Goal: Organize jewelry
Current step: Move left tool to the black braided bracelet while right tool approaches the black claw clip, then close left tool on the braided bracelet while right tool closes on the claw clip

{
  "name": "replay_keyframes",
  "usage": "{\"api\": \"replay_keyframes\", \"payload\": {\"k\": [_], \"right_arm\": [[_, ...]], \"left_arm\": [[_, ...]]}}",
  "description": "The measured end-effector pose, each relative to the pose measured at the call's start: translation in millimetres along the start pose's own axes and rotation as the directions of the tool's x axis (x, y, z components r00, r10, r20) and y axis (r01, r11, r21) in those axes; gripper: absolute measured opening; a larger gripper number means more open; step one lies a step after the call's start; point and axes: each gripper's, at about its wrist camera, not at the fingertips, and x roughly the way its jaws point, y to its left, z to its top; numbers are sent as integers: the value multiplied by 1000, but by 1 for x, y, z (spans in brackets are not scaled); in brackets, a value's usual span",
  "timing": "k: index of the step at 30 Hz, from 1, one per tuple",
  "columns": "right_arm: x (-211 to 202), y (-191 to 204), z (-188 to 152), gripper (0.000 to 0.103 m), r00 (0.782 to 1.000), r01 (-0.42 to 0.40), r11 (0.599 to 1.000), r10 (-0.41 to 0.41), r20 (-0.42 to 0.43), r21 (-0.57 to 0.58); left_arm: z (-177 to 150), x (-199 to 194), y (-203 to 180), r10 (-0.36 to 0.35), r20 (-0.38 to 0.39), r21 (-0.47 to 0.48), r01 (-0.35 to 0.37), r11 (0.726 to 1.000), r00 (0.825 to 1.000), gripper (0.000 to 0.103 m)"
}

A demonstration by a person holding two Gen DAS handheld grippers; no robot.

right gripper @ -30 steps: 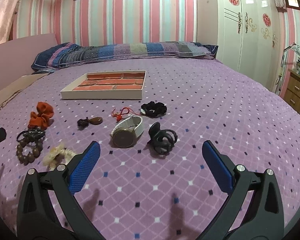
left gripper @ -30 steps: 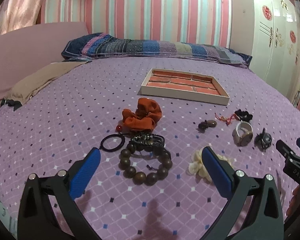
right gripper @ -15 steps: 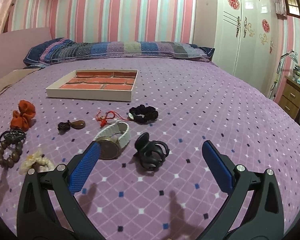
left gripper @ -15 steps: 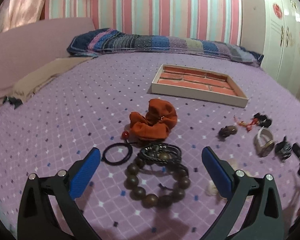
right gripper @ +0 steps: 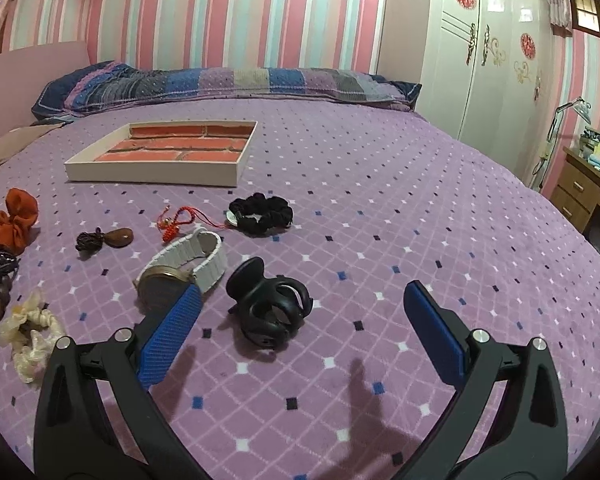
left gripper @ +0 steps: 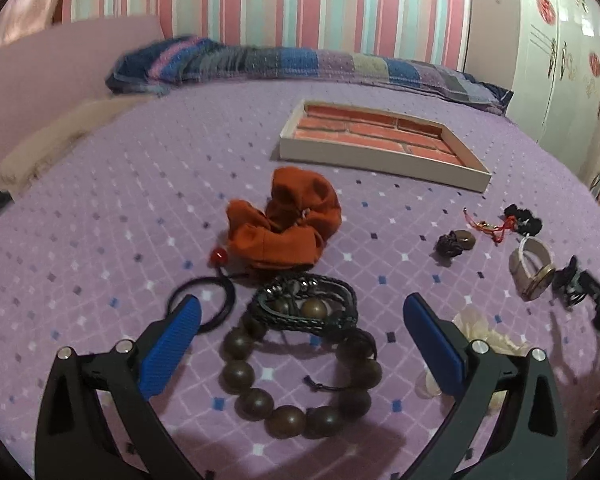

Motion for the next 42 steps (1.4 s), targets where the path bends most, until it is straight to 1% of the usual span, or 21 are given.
{"api": "replay_keyframes", "payload": {"k": [2, 5, 8, 10, 11, 12, 15, 18, 23, 24, 25, 26, 27, 28, 31, 37, 42], "right_arm": [[4, 0, -1, 95, 1000, -4, 1000, 4, -11, 1], [8, 1, -2, 92, 1000, -9, 1000, 9, -22, -1], [9, 2, -3, 92, 1000, -13, 1000, 13, -28, -3], [8, 2, -3, 92, 999, -15, 1000, 15, -28, -2], [9, 2, -3, 92, 1000, -14, 1000, 14, -27, -2], [9, 2, -3, 92, 1000, -15, 1000, 15, -27, 0], [10, 2, -3, 92, 999, -18, 1000, 19, -27, 5], [10, 2, -3, 92, 999, -17, 1000, 17, -29, 6], [12, 0, -3, 92, 999, -18, 1000, 18, -40, 11], [12, 0, -4, 92, 999, -19, 1000, 19, -41, 12], [12, 0, -4, 92, 999, -20, 1000, 21, -43, 13], [12, 0, -4, 92, 999, -20, 1000, 21, -44, 13], [13, 0, -4, 92, 999, -22, 1000, 22, -47, 14], [14, 0, -4, 92, 999, -22, 1000, 23, -49, 16], [15, -2, -4, 92, 998, -24, 1000, 25, -50, 21], [16, -1, -5, 92, 998, -23, 1000, 24, -50, 16], [19, -1, -5, 86, 998, -34, 999, 35, -59, 14]], "left_arm": [[0, 1, 2, 12, 7, -3, -12, 1000, 1000, 98], [0, 5, -1, 46, 17, 30, -46, 998, 999, 98], [-1, 8, -4, 36, 7, 43, -36, 998, 999, 97], [-1, 10, -5, 36, 5, 56, -36, 998, 999, 91], [-2, 11, -5, 37, 3, 56, -37, 998, 999, 85], [-2, 11, -3, 35, -1, 50, -35, 998, 999, 83], [-1, 9, 0, 0, -8, 25, 0, 1000, 1000, 83], [-2, 9, -4, 33, 7, 51, -33, 998, 999, 83], [-4, 21, -7, 42, -24, 72, -40, 997, 999, 83], [-3, 23, -7, 48, -22, 74, -46, 996, 999, 80], [-3, 25, -6, 46, -25, 71, -45, 996, 999, 77], [-2, 26, -4, 36, -31, 66, -34, 997, 999, 70], [-1, 28, -3, 15, -41, 57, -12, 998, 999, 67], [-1, 29, -1, 2, -44, 45, 0, 999, 999, 67], [1, 29, -2, 1, -43, 51, 2, 999, 999, 66], [3, 28, 0, -33, -49, 38, 35, 999, 998, 57], [4, 27, -1, -40, -48, 36, 42, 999, 998, 52]]}}
